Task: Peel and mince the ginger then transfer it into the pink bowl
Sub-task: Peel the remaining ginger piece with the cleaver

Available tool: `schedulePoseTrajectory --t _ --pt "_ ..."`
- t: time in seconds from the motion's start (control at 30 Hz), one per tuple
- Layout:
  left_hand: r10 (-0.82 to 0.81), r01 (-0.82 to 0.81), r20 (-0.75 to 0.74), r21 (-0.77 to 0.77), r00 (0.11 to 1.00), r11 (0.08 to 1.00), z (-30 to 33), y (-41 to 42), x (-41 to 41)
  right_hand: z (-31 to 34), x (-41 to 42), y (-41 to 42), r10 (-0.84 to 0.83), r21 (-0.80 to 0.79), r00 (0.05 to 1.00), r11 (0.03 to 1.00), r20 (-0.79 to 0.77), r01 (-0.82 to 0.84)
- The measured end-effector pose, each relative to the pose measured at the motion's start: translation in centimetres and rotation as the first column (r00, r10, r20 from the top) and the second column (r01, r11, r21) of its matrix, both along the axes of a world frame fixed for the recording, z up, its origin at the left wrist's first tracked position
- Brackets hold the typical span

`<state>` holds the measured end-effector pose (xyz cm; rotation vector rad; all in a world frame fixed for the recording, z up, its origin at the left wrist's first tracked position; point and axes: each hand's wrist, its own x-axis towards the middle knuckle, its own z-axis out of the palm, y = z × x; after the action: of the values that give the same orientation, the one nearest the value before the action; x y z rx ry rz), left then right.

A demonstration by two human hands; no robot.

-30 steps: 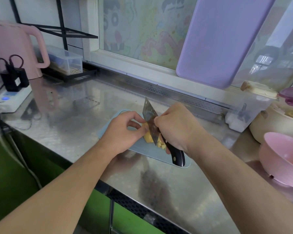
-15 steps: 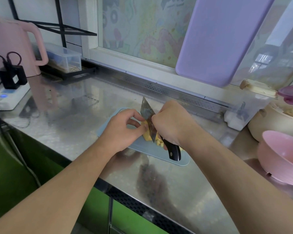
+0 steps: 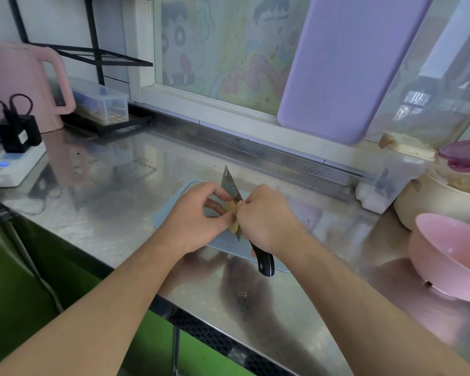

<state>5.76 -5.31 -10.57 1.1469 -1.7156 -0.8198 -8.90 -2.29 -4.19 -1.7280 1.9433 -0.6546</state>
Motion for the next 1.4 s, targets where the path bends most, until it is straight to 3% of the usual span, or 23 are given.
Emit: schedulePoseTrajectory --t 0.17,0.27,0.43,0.63,0.83,0.97,1.17,1.4 --pt "0.023 -0.023 0.042 0.003 0.999 1.0 0.1 0.0 0.0 0.3 -1.3 1.2 0.014 -0.042 0.998 0.999 0.055 -0.012" --pt "0.054 -0.053 0.068 -0.005 0.996 0.999 0.0 -0.2 -0.1 1.3 -2.7 2.0 -0.009 -0.079 0.982 0.997 0.189 0.025" --pt "0.052 -0.045 0.097 -0.075 0.994 0.996 -0.7 -0.8 -0.2 2.1 -6.0 1.8 -0.001 -0.134 0.883 0.988 0.47 0.072" --pt "0.01 0.017 0.191 -0.139 0.982 0.99 -1.4 -1.3 -0.2 -0.8 -7.9 1.1 -0.025 -0.121 0.77 0.984 0.637 0.131" --pt "-0.079 0.105 0.262 -0.086 0.962 0.991 -1.1 -1.3 -0.2 -1.8 -8.0 1.1 -0.033 -0.103 0.751 0.986 0.659 0.134" --pt "-0.184 0.199 0.446 0.013 0.876 0.98 0.4 -1.8 -0.7 -1.8 -8.1 1.3 -0.011 -0.114 0.74 0.986 0.673 0.119" --pt "-0.182 0.126 0.57 0.137 0.801 0.983 3.2 -2.7 -1.7 -1.6 -8.2 1.6 -0.007 -0.125 0.746 0.985 0.666 0.122" --pt "-0.164 0.114 0.581 0.122 0.797 0.986 2.8 -3.1 -2.1 -1.4 -8.1 1.8 -0.013 -0.113 0.767 0.987 0.641 0.111"
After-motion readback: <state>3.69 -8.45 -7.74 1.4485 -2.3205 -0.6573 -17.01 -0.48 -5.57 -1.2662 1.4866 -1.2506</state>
